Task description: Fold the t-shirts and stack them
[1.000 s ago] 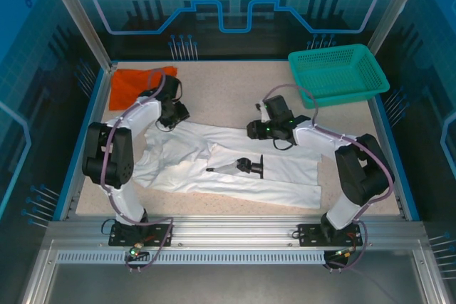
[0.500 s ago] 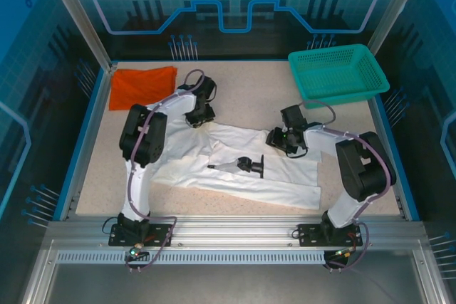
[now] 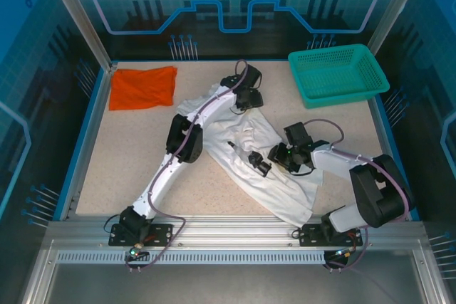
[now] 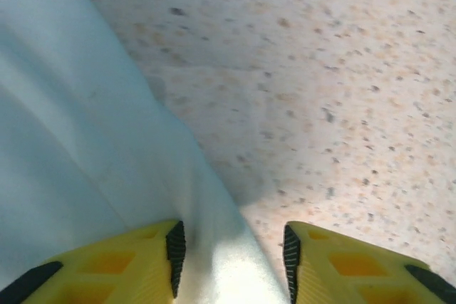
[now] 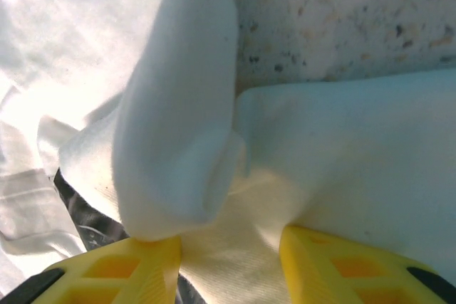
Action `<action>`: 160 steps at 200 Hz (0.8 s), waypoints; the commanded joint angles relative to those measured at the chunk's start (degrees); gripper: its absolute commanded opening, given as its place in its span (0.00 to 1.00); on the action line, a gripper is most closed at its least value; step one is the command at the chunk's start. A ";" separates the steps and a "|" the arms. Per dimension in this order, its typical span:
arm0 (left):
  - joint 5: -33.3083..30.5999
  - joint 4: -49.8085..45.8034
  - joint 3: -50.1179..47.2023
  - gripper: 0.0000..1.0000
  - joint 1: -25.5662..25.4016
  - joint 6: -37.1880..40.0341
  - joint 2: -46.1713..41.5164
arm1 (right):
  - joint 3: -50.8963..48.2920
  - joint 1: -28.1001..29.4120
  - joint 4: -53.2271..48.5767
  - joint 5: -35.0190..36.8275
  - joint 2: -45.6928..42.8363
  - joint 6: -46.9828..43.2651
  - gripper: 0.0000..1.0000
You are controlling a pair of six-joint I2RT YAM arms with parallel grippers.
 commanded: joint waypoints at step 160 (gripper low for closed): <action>-15.73 11.25 -68.31 0.46 10.61 -5.11 -44.00 | 8.46 22.26 -19.77 5.89 -9.20 -21.19 0.55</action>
